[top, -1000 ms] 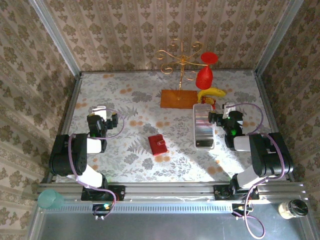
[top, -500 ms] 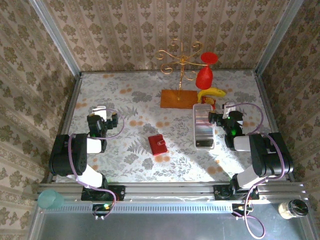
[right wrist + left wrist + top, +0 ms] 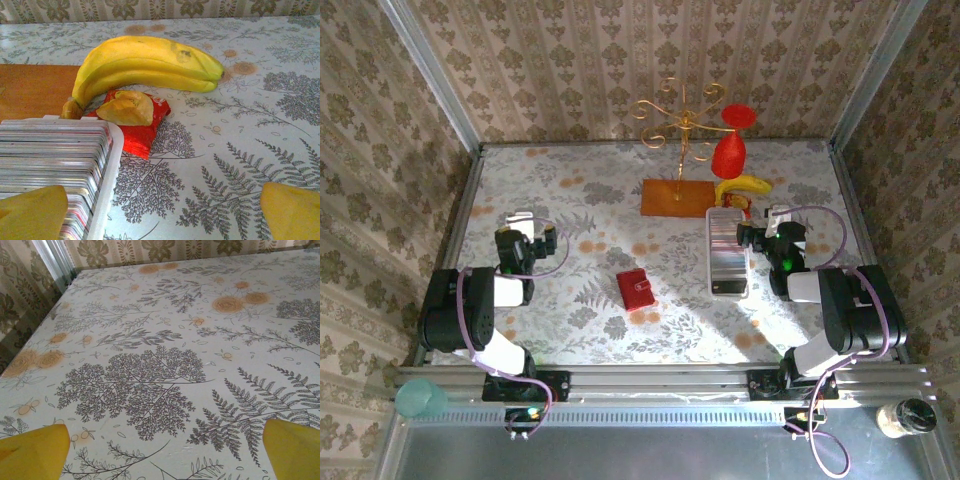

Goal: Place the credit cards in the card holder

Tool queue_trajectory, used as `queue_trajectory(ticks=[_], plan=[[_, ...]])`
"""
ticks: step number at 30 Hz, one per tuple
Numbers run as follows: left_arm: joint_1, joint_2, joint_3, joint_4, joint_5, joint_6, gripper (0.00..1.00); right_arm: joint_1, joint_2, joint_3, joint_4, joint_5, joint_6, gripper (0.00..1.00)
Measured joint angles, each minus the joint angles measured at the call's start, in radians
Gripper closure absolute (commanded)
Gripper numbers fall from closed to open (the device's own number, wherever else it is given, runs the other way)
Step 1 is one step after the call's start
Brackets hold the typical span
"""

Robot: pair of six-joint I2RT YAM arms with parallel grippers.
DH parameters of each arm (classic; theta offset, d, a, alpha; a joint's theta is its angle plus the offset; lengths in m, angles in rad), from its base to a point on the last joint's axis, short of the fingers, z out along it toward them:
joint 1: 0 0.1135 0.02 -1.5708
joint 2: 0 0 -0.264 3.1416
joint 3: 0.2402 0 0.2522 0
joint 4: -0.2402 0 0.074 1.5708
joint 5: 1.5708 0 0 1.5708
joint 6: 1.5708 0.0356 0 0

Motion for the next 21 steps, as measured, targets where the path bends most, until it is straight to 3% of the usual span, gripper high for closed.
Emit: queue_trajectory(ticks=[3, 6, 10, 15, 18, 21], plan=[[-0.044, -0.05, -0.001, -0.034, -0.042, 0.025, 0.0, 0.007, -0.129, 0.0, -0.094, 0.026, 0.013, 0.0], [-0.12, -0.211, 0.005, -0.144, -0.124, 0.039, 0.0, 0.01, -0.34, 0.01, -0.234, 0.072, 0.083, 0.0], [-0.144, -0.453, 0.117, -0.424, -0.158, -0.138, 0.0, 0.002, -0.596, 0.086, -0.511, 0.142, 0.288, 0.0], [-0.047, -0.657, 0.174, -0.641, -0.058, -0.398, 0.0, -0.028, -0.806, 0.113, -0.768, 0.131, 0.473, 0.0], [0.001, -0.731, 0.147, -0.766, 0.048, -0.527, 0.0, -0.029, -0.841, 0.128, -0.907, 0.069, 0.531, 0.0], [-0.014, -0.765, 0.152, -0.909, 0.128, -0.6, 0.0, -0.018, -0.825, 0.164, -1.008, -0.042, 0.575, 0.0]])
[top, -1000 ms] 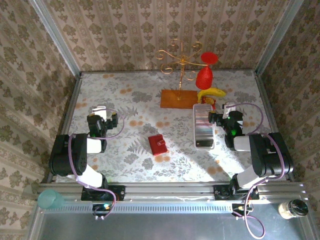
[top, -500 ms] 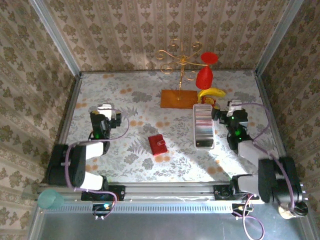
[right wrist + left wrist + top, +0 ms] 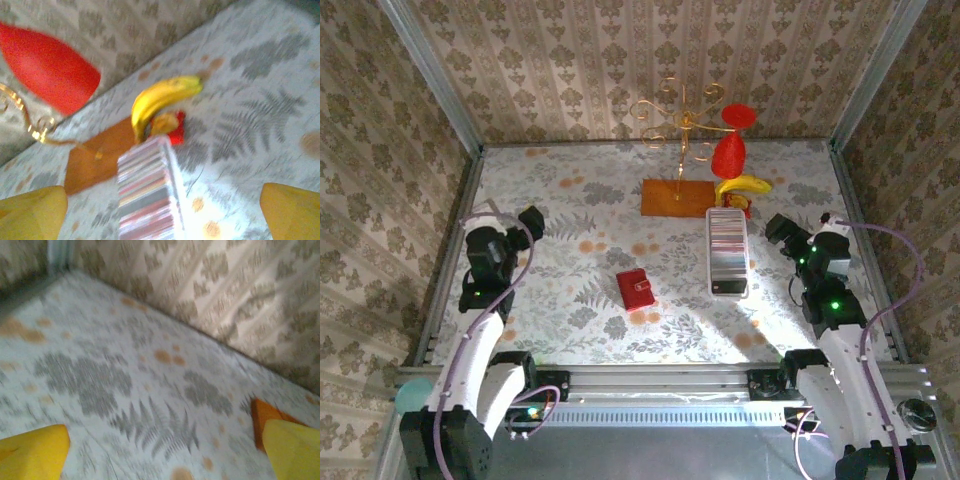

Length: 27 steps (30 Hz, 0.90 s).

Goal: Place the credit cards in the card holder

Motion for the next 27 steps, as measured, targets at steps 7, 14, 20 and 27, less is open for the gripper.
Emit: queue_trajectory(ticks=[7, 14, 20, 27], plan=[[-0.258, -0.01, 0.034, -0.225, 0.043, -0.1, 0.0, 0.356, 0.072, 0.082, -0.08, -0.062, 0.054, 0.02], [-0.407, -0.06, -0.051, -0.266, 0.095, -0.224, 0.16, 0.731, 0.265, 0.111, -0.064, 0.004, 0.111, 0.32], [-0.483, -0.082, -0.164, -0.227, 0.136, -0.312, 0.27, 0.876, 0.519, 0.243, -0.042, 0.032, 0.131, 0.6], [-0.544, -0.033, -0.188, -0.167, 0.143, -0.365, 0.3, 0.921, 0.805, 0.401, -0.022, 0.032, 0.153, 0.79]])
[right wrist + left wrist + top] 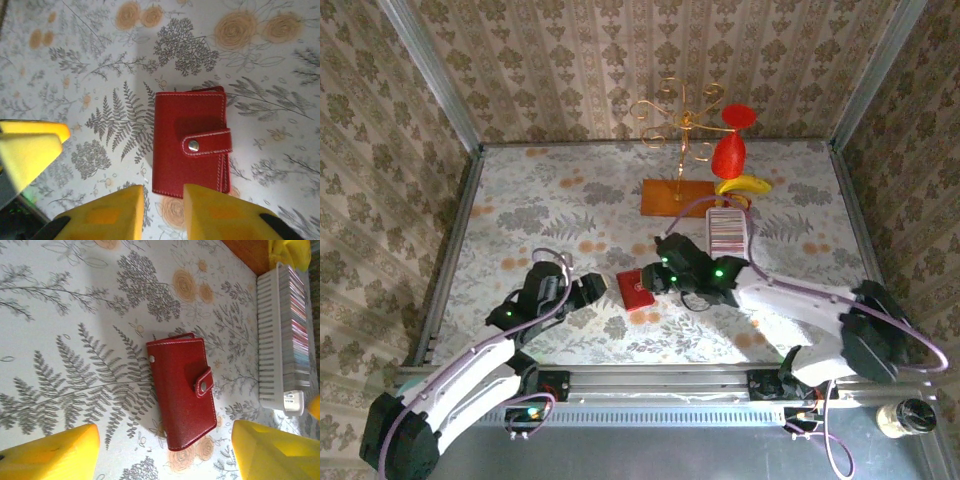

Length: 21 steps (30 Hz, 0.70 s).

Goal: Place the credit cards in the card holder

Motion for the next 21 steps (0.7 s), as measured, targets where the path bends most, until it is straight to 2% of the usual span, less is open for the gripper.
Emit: queue_trajectory(ticks=[9, 21], plan=[[-0.057, 0.063, -0.027, 0.091, 0.0, -0.034, 0.37, 0.0, 0.184, 0.056, -0.002, 0.006, 0.008, 0.99], [-0.089, 0.169, -0.028, 0.208, 0.012, -0.069, 0.39, -0.027, 0.264, 0.049, 0.004, 0.006, 0.022, 1.0]])
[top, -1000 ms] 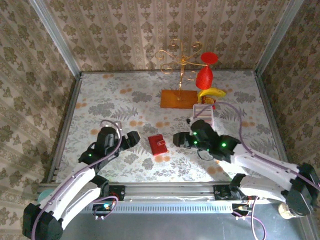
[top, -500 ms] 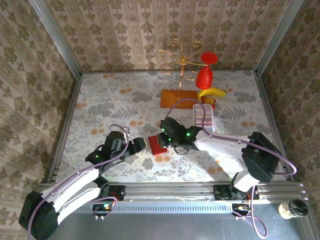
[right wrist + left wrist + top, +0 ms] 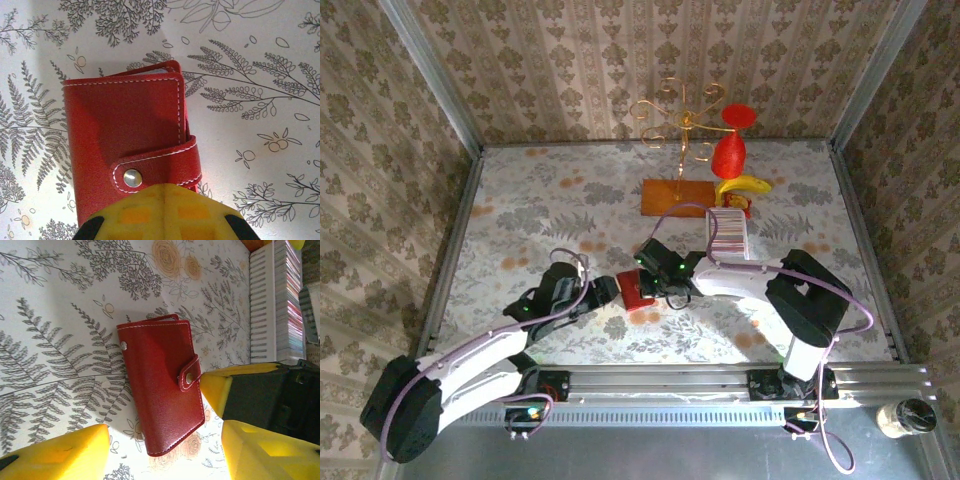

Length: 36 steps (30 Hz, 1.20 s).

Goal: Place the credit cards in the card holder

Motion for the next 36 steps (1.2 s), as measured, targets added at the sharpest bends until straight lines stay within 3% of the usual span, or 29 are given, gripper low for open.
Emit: queue_trajectory(ticks=[21, 36], plan=[[-0.067, 0.32, 0.0, 0.249, 0.014, -0.04, 0.53, -0.014, 0.001, -0.077, 0.082, -0.003, 0.038, 1.0], [-0.079, 0.435, 0.0, 0.444, 0.038, -0.106, 0.85, -0.02, -0.022, -0.121, 0.132, -0.012, 0.063, 1.0]])
